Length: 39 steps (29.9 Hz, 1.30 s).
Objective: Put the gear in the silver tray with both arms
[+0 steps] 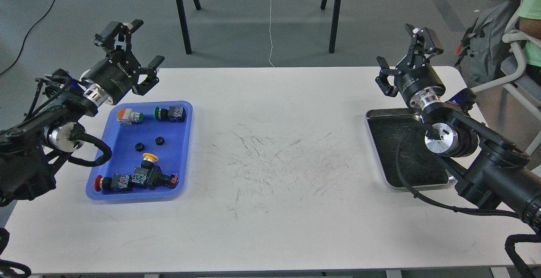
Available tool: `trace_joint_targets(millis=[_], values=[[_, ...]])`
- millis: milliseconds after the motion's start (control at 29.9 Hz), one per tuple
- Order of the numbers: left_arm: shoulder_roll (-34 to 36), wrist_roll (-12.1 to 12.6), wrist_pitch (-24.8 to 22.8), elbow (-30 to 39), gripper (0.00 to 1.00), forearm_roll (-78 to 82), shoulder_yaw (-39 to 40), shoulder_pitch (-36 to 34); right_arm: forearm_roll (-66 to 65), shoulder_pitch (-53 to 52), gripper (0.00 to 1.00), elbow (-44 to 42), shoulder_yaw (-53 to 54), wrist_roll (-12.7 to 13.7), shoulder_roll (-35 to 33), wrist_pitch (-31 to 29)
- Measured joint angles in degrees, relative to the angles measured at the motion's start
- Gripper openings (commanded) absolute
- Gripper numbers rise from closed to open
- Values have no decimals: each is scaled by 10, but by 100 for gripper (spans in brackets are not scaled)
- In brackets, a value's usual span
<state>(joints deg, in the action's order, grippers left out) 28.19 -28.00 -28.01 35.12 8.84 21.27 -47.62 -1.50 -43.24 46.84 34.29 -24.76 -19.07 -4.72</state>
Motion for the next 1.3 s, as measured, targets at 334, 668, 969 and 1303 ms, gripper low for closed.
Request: trace_joint_targets(millis=[334,668,969,1303], values=[[-2,0,0,-2,100,-1,-9,5,0,2,99,-1,1,0,0,1],[-3,0,0,-2,100,-6,-7,6,0,6,99,-1,1,0,1,1],[-5,0,13,-3,100,-12,8,-3,0,10,99,0,3,0,0,2],[3,0,0,0,100,-10,52,-4,0,13,99,0,4,0,0,3]])
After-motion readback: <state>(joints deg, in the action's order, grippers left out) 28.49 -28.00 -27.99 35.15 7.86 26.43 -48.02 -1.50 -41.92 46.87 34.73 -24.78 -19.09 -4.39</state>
